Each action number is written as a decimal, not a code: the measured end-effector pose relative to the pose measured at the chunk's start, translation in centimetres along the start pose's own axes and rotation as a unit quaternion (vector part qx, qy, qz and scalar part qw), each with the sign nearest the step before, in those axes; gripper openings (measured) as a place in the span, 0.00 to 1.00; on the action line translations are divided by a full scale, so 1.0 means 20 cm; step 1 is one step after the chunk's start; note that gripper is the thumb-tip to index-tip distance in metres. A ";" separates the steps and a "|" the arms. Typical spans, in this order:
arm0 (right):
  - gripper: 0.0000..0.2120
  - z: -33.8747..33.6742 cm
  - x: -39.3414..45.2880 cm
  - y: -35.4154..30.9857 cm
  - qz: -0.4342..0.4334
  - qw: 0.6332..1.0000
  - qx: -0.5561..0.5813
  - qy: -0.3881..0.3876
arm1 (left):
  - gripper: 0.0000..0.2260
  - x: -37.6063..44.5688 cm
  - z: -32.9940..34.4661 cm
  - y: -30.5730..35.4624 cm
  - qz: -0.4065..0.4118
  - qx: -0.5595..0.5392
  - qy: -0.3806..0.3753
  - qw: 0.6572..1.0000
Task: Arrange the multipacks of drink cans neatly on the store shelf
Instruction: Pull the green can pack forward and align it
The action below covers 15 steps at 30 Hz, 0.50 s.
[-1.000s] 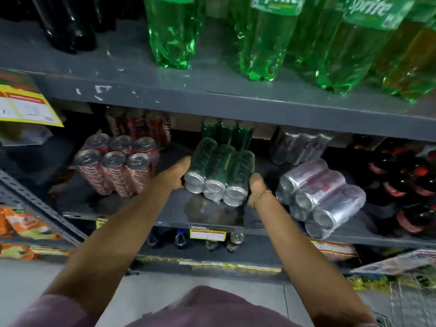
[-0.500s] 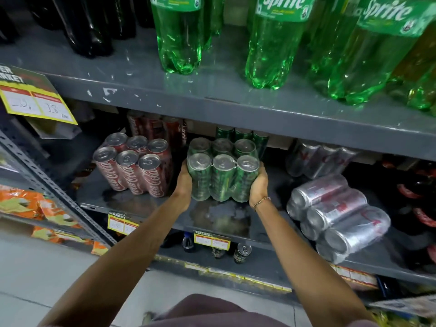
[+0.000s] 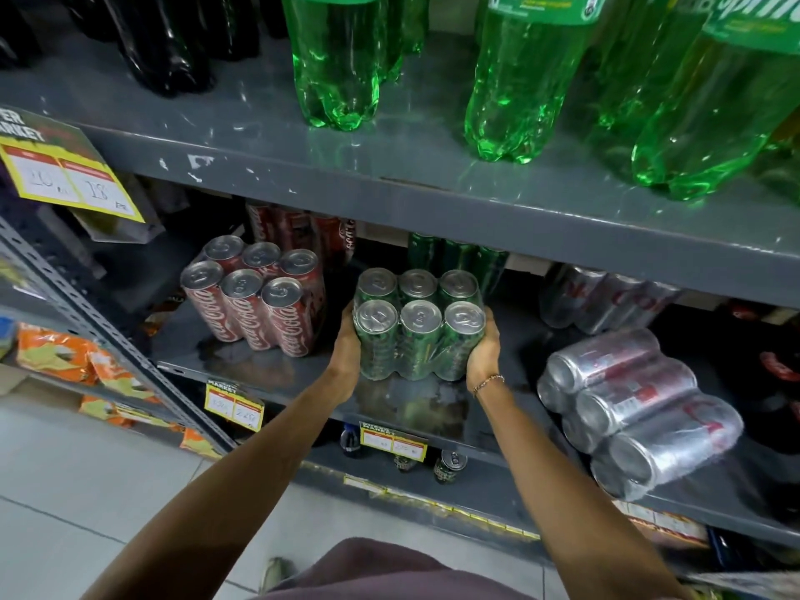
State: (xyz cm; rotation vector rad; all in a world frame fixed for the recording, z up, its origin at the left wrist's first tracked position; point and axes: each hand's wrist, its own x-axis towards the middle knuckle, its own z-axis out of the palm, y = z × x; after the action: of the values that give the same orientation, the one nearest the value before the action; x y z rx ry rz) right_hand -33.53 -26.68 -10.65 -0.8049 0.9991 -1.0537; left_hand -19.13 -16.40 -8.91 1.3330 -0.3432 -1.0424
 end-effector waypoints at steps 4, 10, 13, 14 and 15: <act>0.12 -0.01 -0.01 -0.01 0.012 1.000 -0.005 -0.018 | 0.29 -0.05 0.01 0.00 0.006 -0.024 -0.014 1.000; 0.17 -0.01 0.03 -0.17 0.100 0.994 0.008 -0.049 | 0.36 -0.21 0.01 -0.17 0.181 0.144 -0.048 0.972; 0.18 0.01 -0.04 -0.11 0.092 0.995 0.031 -0.031 | 0.34 -0.13 -0.05 -0.12 0.187 0.247 -0.024 0.950; 0.18 0.01 -0.06 -0.07 0.068 0.996 0.049 -0.013 | 0.33 -0.11 -0.05 -0.09 0.180 0.279 0.009 0.943; 0.18 0.01 -0.09 -0.03 0.033 0.998 0.050 0.005 | 0.31 -0.08 -0.05 -0.07 0.170 0.289 0.053 0.940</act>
State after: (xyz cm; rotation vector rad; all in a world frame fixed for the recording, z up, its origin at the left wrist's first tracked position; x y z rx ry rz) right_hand -33.78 -25.23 -9.60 -0.6812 0.9667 -1.0446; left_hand -19.95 -14.35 -9.86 1.7643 -0.8137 -0.5884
